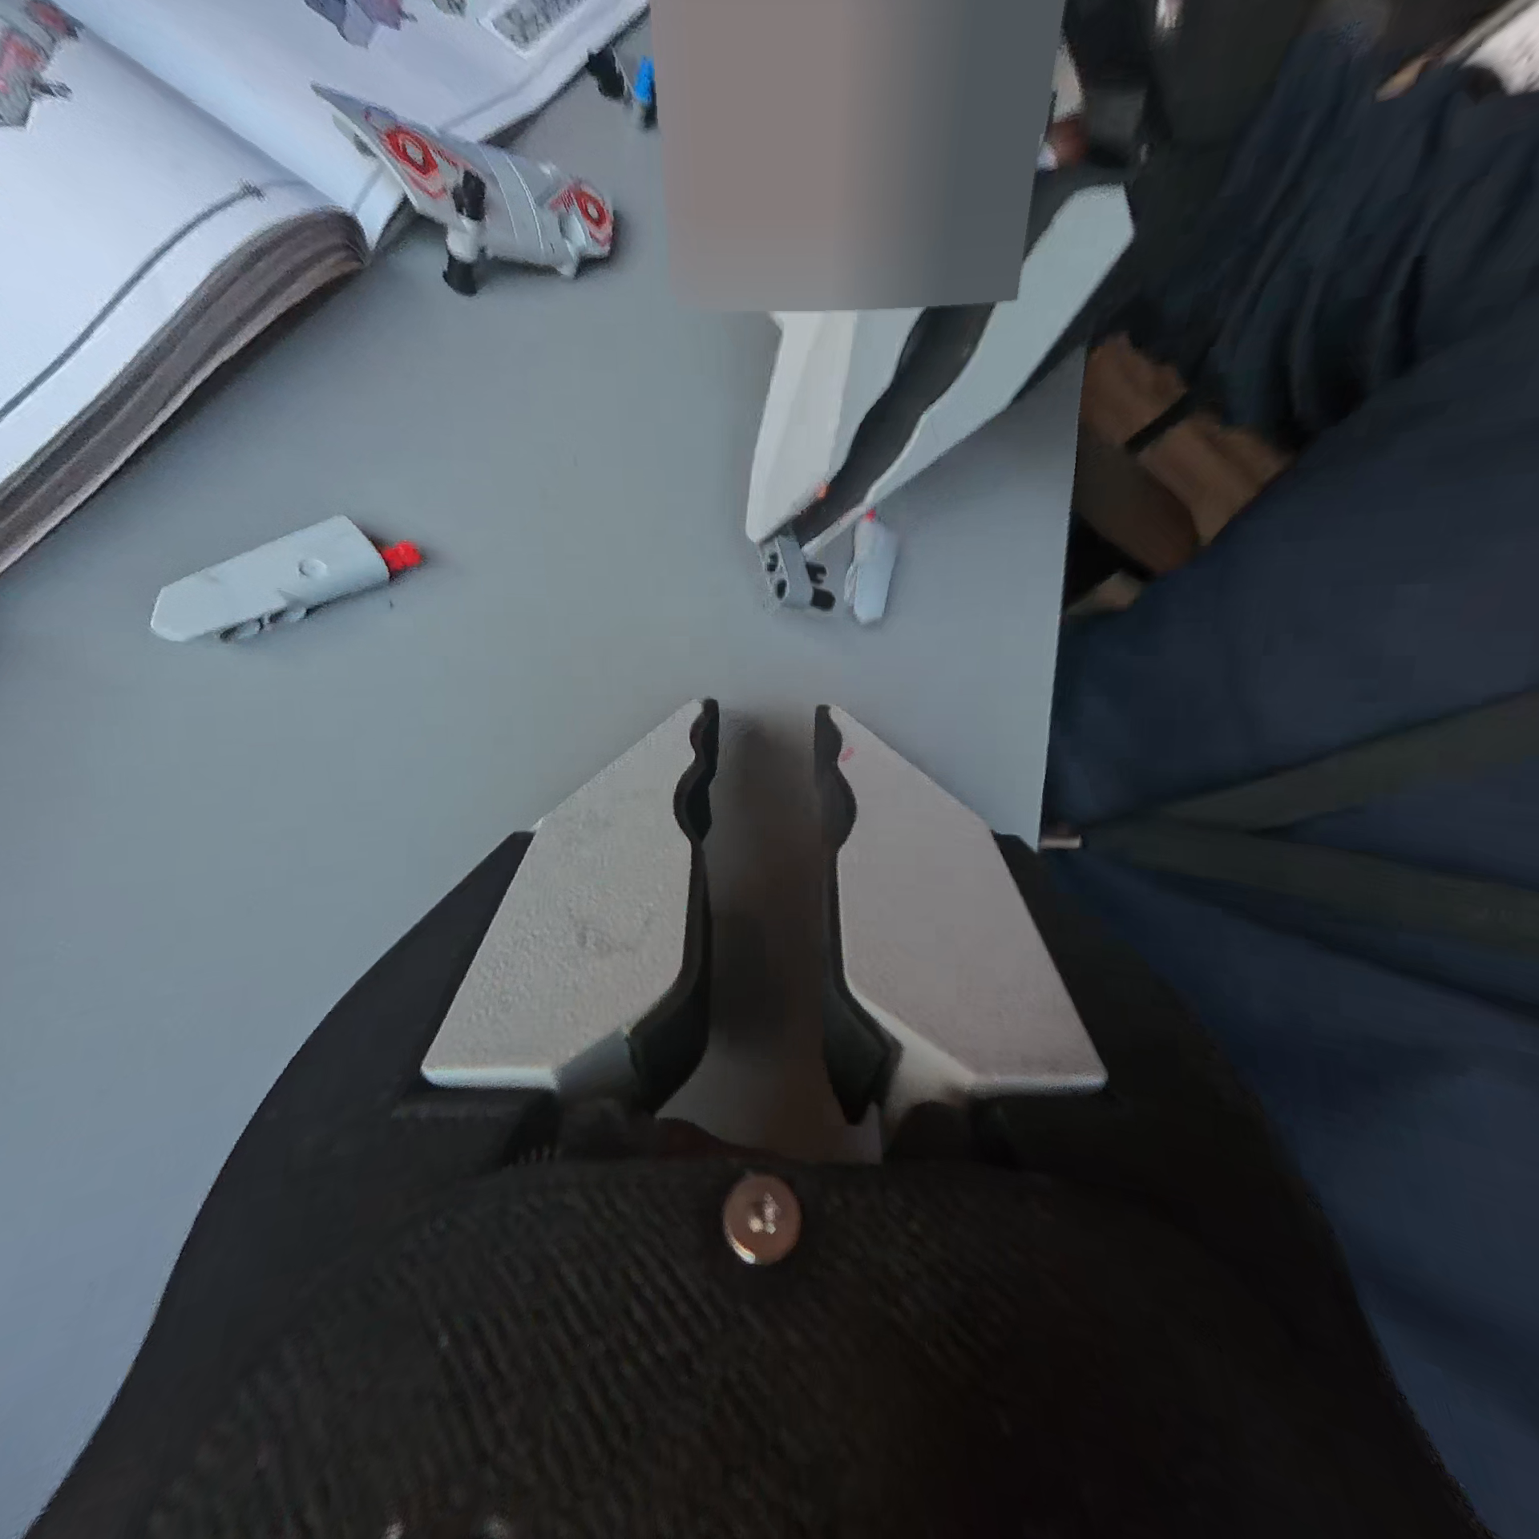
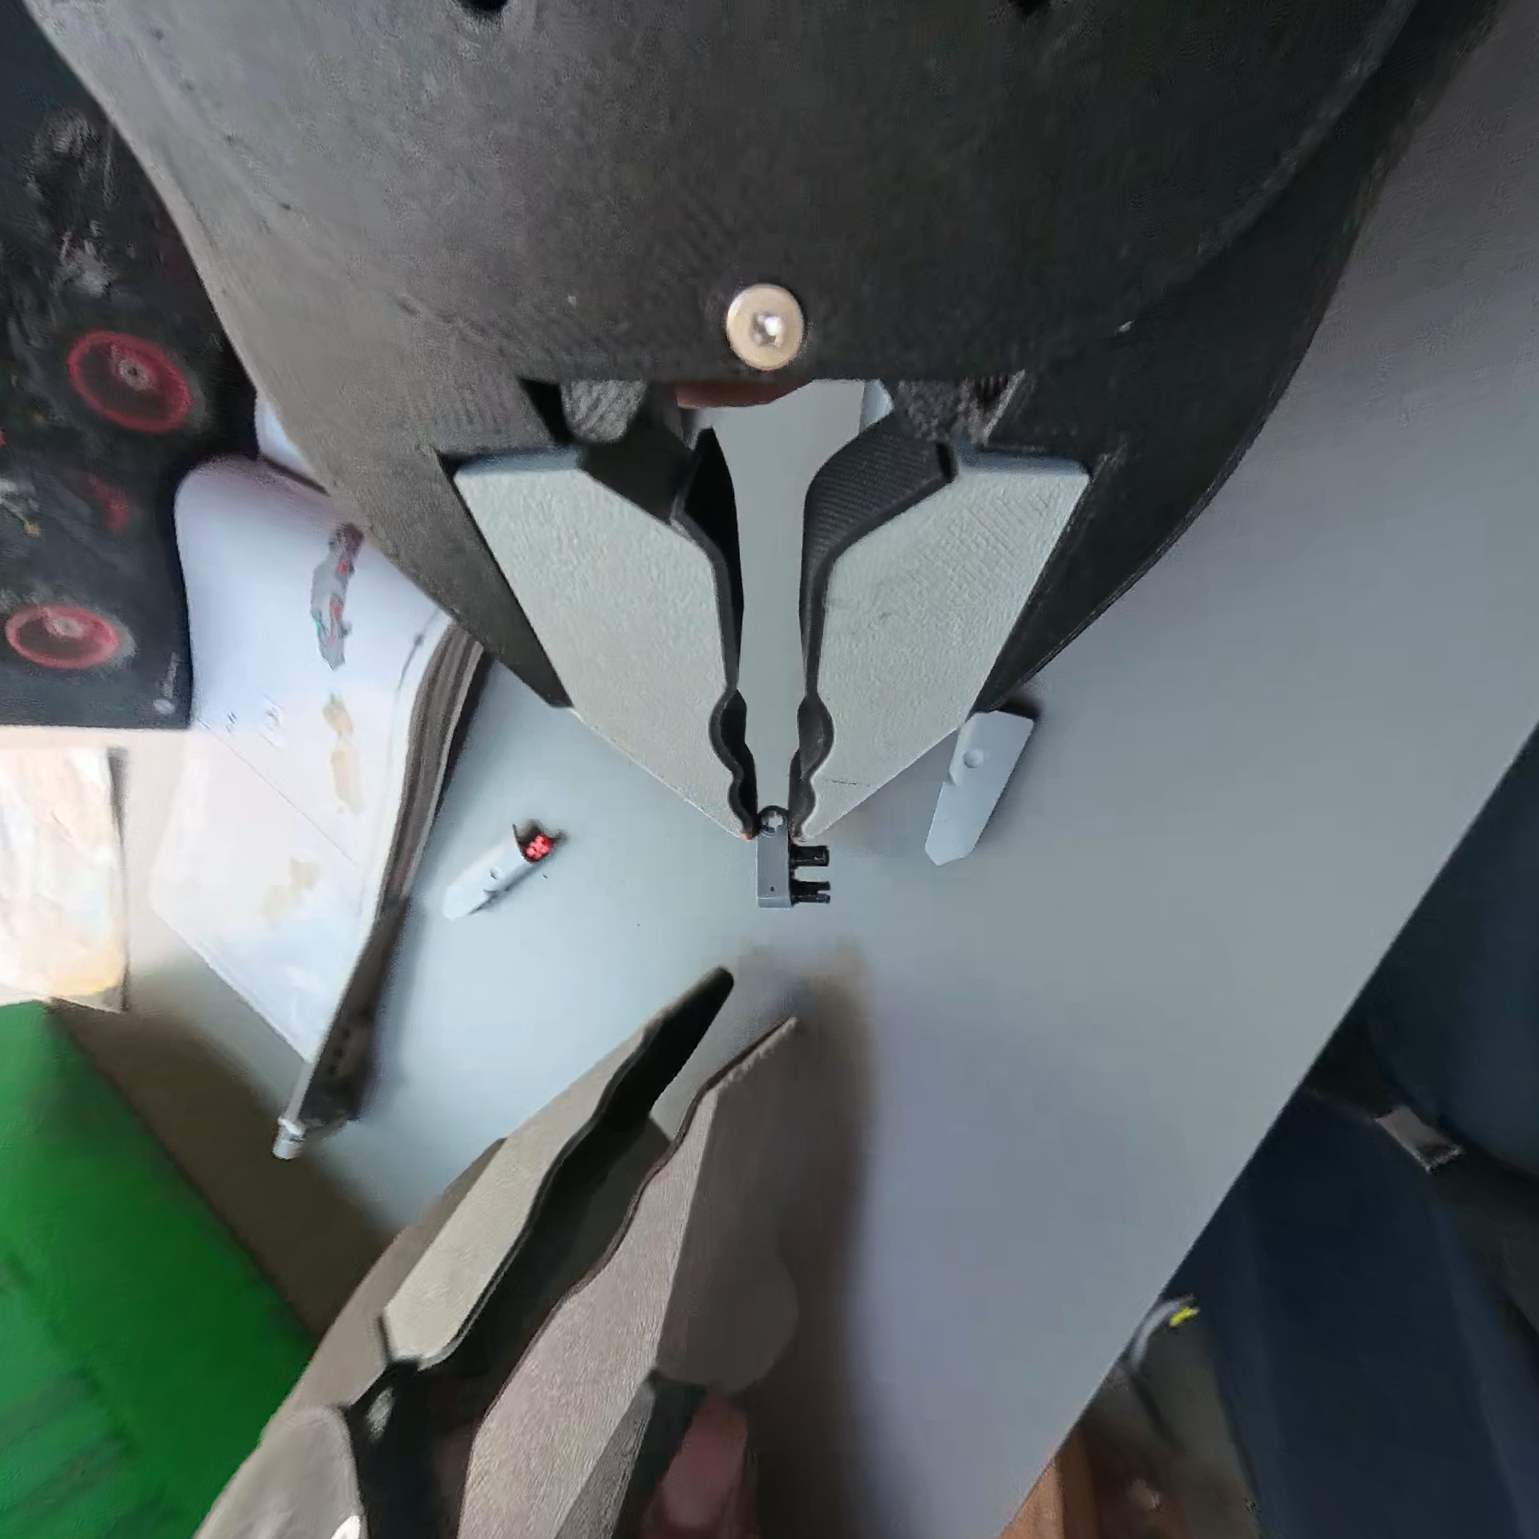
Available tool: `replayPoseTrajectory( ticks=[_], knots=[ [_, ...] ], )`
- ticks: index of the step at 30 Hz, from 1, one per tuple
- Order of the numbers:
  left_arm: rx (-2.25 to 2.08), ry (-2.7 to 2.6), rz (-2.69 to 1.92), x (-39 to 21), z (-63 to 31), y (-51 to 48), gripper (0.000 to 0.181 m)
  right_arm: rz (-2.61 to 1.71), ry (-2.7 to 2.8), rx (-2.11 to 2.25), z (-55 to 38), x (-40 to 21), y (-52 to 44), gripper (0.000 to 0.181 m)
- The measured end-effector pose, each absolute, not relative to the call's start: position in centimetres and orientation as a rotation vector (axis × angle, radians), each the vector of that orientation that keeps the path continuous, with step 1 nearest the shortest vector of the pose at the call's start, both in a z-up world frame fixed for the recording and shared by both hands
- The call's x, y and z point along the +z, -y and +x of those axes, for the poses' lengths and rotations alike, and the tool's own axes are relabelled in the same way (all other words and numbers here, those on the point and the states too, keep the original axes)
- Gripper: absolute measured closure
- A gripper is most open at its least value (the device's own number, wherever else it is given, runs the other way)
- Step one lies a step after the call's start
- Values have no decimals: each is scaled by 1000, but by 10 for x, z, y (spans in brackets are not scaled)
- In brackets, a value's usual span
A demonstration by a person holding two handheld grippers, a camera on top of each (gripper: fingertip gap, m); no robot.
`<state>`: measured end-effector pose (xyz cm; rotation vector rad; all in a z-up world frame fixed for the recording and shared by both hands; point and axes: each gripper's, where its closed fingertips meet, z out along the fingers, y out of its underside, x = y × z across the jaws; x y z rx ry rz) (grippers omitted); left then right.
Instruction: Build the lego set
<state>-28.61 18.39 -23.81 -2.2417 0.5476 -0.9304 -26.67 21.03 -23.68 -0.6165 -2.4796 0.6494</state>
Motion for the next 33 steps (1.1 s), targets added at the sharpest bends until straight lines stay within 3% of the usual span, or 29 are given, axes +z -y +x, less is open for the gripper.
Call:
replayPoseTrajectory(
  ticks=[10,21,28,33],
  knots=[
    [-1105,-367,-2132,-217,-249,-217,161,-682,2129,450,-250,-216,-229,177],
    [-1115,-320,-2114,-214,-234,-229,175,-666,2008,335,-243,-214,-235,177],
    [-1046,-558,-2090,-215,-218,-214,177,-916,2100,848,-227,-210,-220,160],
    [-1040,-623,-2065,-213,-213,-212,178,-1069,2168,1187,-221,-206,-209,159]
  ],
)
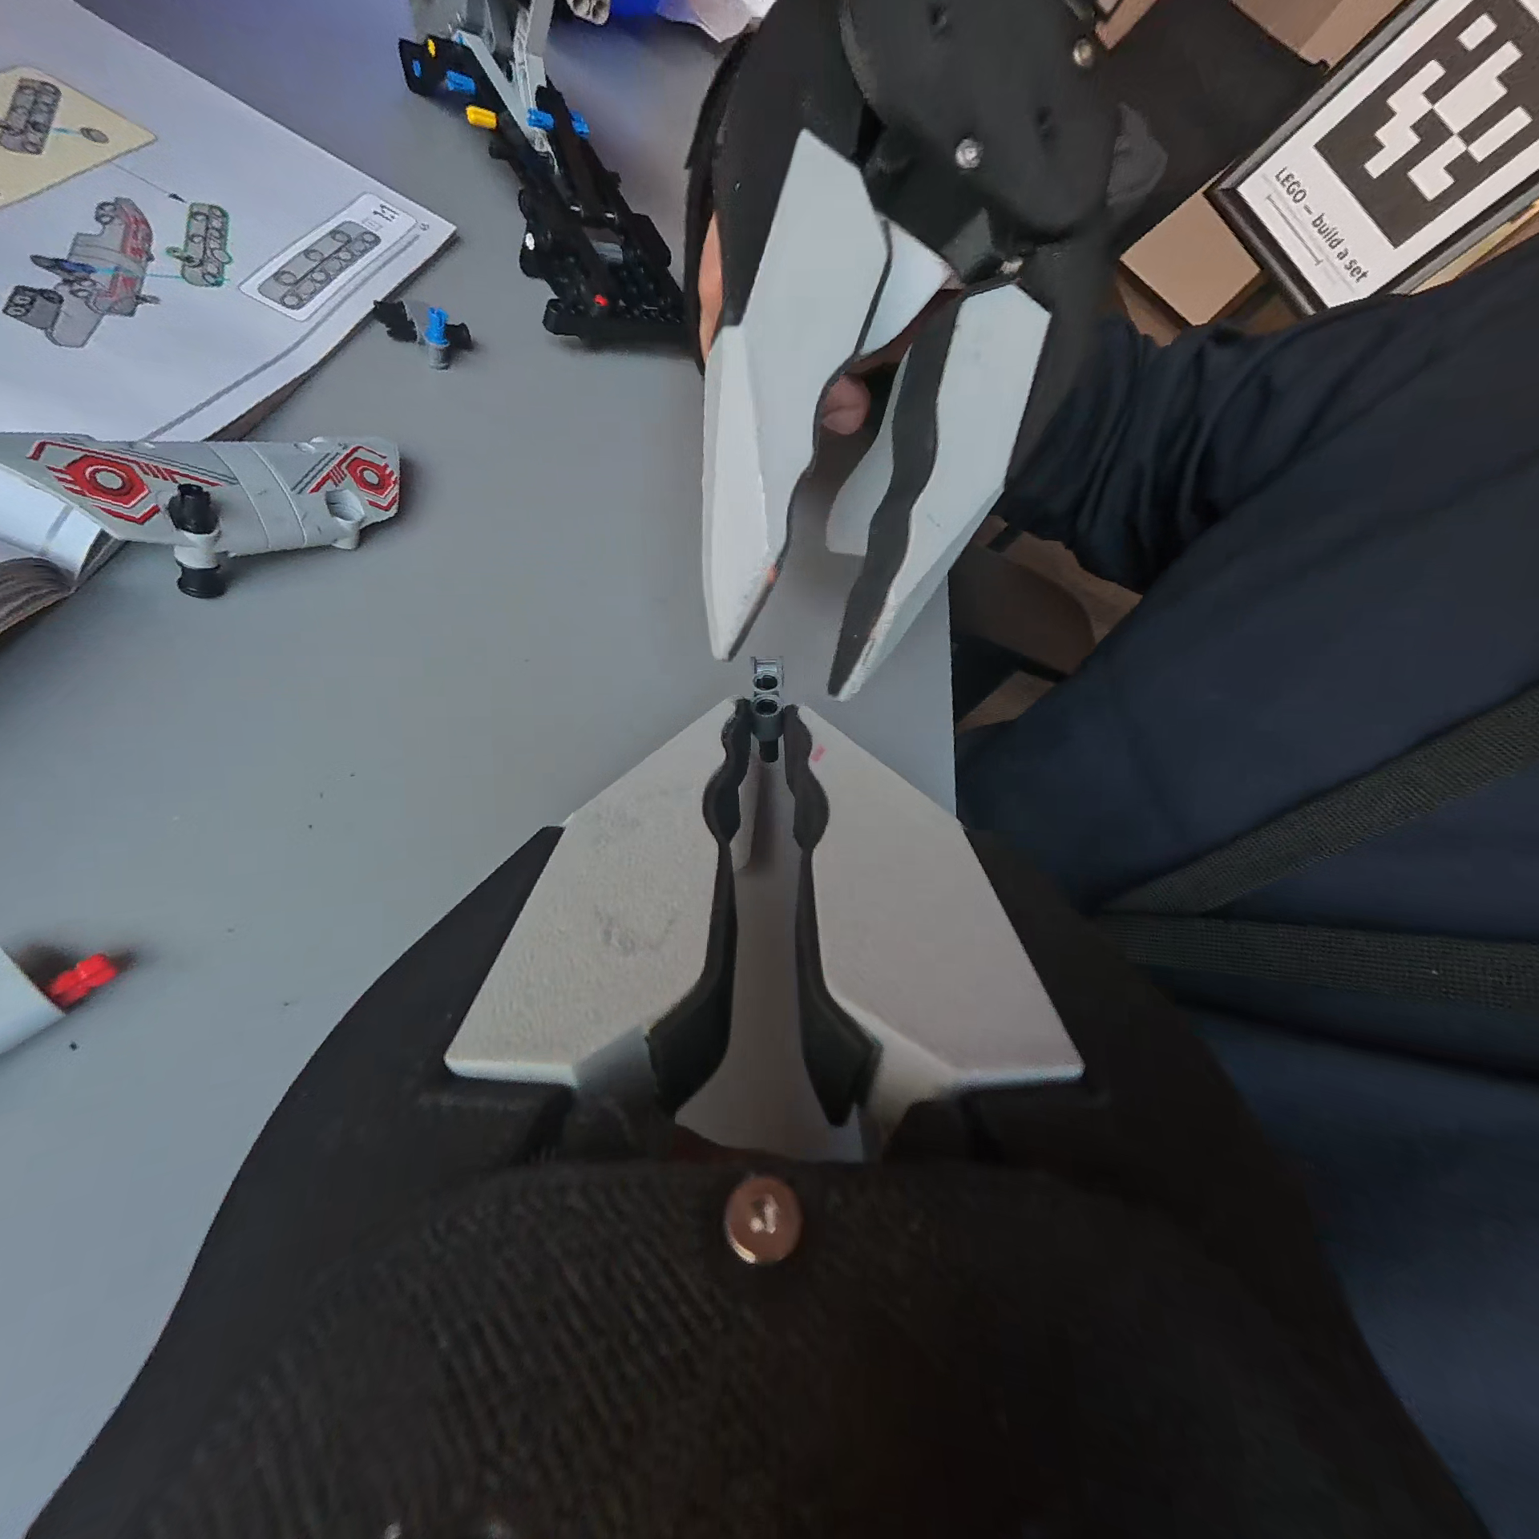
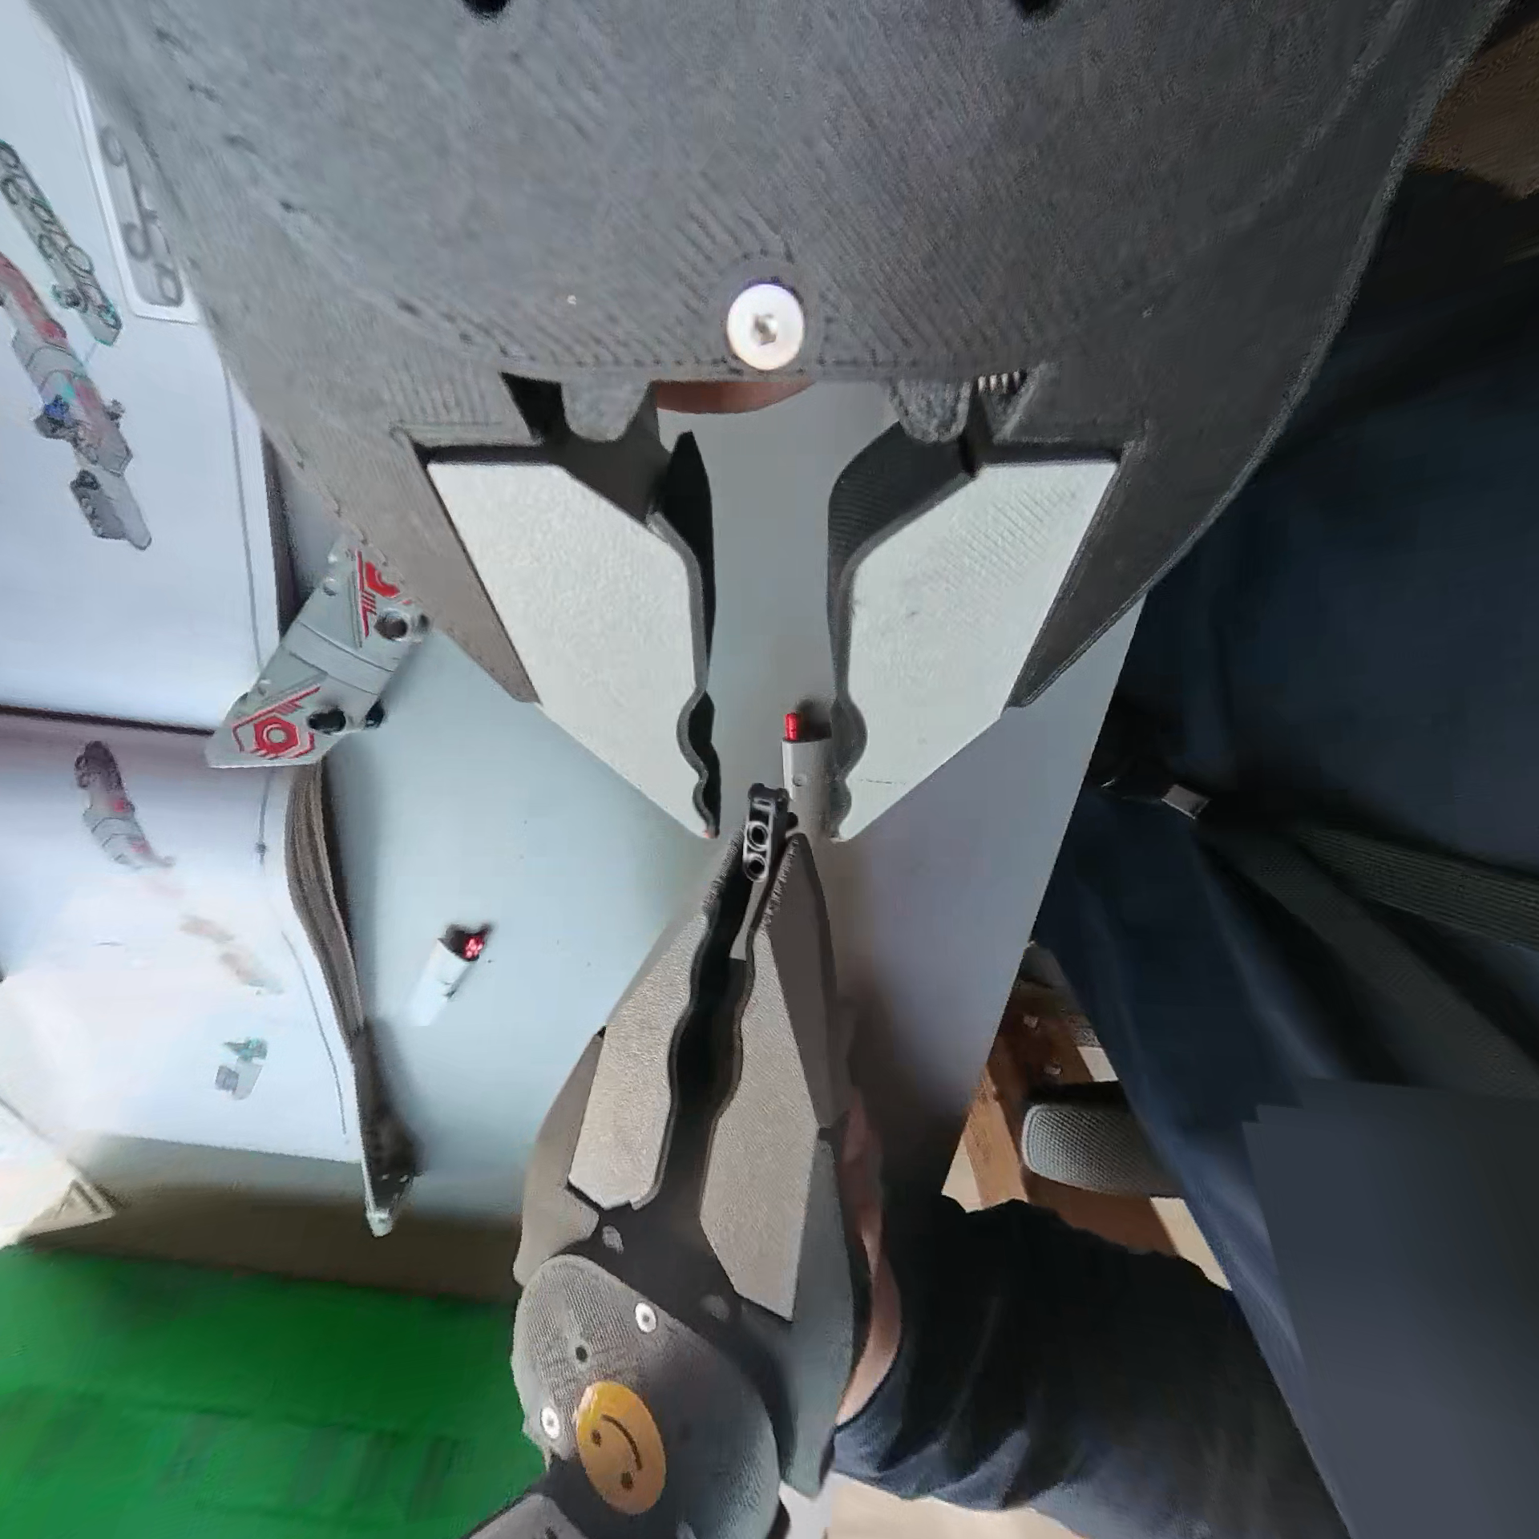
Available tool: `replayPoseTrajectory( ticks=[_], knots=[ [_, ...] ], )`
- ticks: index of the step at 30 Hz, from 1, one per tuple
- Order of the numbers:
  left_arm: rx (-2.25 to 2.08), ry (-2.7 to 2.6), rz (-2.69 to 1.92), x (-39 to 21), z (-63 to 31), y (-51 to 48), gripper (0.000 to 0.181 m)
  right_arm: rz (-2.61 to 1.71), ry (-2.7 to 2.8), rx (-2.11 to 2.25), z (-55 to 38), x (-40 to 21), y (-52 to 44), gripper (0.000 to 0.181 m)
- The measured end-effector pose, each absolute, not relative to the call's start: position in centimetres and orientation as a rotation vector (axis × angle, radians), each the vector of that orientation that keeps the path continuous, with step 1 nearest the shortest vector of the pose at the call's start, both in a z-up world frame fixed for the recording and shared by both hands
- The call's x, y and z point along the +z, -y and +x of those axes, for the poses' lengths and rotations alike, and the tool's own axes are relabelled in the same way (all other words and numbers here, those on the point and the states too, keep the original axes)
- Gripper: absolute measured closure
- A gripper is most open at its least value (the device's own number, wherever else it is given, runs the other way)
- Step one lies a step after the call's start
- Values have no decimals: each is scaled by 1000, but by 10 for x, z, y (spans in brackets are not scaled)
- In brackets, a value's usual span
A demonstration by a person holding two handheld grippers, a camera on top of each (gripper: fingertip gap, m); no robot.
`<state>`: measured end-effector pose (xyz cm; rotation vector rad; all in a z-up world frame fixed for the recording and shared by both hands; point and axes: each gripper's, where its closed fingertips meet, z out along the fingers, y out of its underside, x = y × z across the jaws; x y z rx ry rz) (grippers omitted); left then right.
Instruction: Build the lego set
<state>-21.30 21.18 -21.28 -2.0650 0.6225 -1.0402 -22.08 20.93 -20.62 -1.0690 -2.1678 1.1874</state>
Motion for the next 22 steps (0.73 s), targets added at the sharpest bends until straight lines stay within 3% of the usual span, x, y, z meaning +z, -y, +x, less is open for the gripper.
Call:
replayPoseTrajectory(
  ticks=[2,6,12,17,20,22],
  knots=[
    [-1047,-623,-2056,-212,-213,-211,178,-1107,2177,1188,-222,-211,-210,174],
    [-1055,-619,-2061,-212,-212,-210,177,-1141,2184,1244,-221,-211,-208,175],
    [-733,-656,-2289,-248,-231,-203,157,-1377,2167,1279,-218,-223,-226,177],
    [-798,-649,-2316,-247,-218,-195,154,-1424,2191,1203,-215,-236,-227,176],
    [-680,-671,-2324,-252,-220,-197,172,-1414,2182,1191,-211,-235,-226,176],
    [-589,-740,-2289,-252,-216,-197,172,-1412,2171,1201,-209,-233,-226,176]
  ],
)
